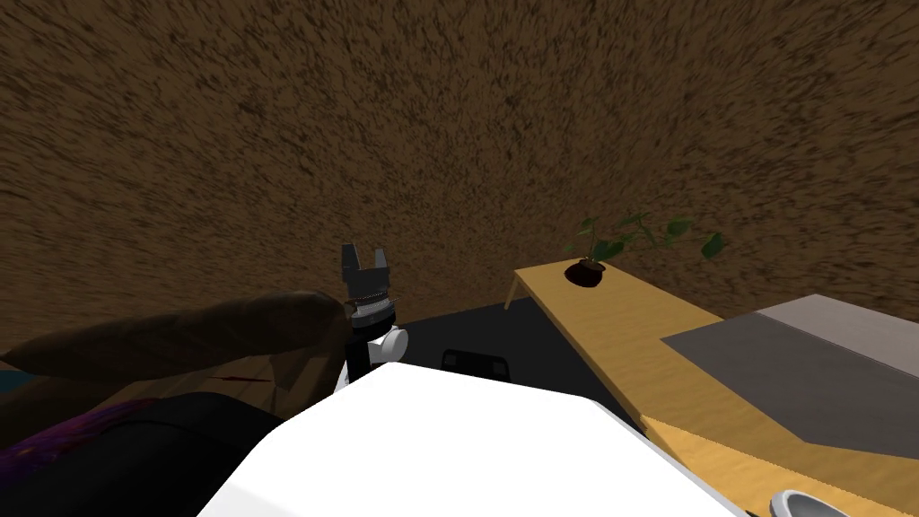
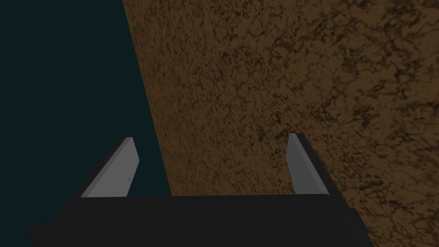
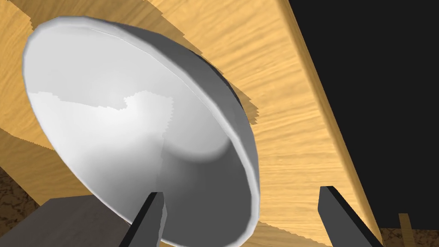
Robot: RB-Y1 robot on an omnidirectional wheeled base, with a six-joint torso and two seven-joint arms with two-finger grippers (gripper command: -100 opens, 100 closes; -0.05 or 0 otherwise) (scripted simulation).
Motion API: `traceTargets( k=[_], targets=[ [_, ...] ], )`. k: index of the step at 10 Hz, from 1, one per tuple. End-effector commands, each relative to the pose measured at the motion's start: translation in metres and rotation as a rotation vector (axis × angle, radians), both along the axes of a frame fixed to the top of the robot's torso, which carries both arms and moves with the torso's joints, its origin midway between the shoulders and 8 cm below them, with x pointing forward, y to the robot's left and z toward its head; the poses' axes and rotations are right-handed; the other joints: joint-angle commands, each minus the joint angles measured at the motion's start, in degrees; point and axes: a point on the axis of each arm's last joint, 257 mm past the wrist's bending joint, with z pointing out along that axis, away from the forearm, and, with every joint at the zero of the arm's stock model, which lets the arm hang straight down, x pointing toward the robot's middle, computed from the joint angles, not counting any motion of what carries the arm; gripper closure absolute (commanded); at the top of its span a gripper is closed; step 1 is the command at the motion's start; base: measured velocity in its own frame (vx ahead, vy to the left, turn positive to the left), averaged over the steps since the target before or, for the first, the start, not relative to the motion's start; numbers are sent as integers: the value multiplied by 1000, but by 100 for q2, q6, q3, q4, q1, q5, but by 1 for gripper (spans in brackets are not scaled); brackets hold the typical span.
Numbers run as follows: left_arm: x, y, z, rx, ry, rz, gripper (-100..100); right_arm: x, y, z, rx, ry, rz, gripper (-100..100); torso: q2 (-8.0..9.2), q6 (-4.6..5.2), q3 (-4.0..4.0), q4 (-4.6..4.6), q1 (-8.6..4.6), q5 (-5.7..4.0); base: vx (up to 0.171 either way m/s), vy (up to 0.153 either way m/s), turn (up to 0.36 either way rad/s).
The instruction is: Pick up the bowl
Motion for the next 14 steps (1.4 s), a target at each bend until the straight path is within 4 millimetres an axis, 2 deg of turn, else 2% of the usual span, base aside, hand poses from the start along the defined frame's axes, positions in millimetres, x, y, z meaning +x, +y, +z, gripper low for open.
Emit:
traceTargets(
  k=[1, 2, 3, 7, 8, 9, 11, 12, 14],
  targets=[
    [0, 0, 0, 0, 0, 0, 0, 1, 0, 0, 2, -27, -40, -100, 0, 0, 0, 0, 0, 0, -5, 0, -41],
    [0, 0, 0, 0, 0, 0, 0, 1, -1, 0, 0, -16, -24, -100, -8, -1, -4, -2, 0, 0, 0, 0, 0],
    [0, 0, 0, 0, 0, 0, 0, 1, -1, 0, 1, -18, -27, 100, -12, -2, -7, -3, 0, 0, 0, 0, 0],
    [0, 0, 0, 0, 0, 0, 0, 1, 0, 0, 2, -19, -28, 100, -15, -5, -9, -4, -3, 1, 0, 0, 0],
    [0, 0, 0, 0, 0, 0, 0, 1, 0, 0, 2, -19, -28, 0, -15, -5, -9, -4, -1, 3, 0, 0, 0],
    [0, 0, 0, 0, 0, 0, 0, 30, 8, -3, 32, -77, -34, 100, -15, -5, -9, -4, 0, 4, 52, -9, -313],
    [0, 0, 0, 0, 0, 0, 0, 27, 8, -4, 26, -43, 9, 100, -35, -7, -21, -8, -10, -7, 46, 0, -91],
    [0, 0, 0, 0, 0, 0, 0, 58, 16, -5, 58, -112, -12, 100, -33, -14, -19, -7, -18, -8, 52, -4, -294],
    [0, 0, 0, 0, 0, 0, 0, 54, 16, -6, 50, -76, 33, 100, -39, -9, -23, -9, -19, -6, 42, 2, -94]
  ],
)
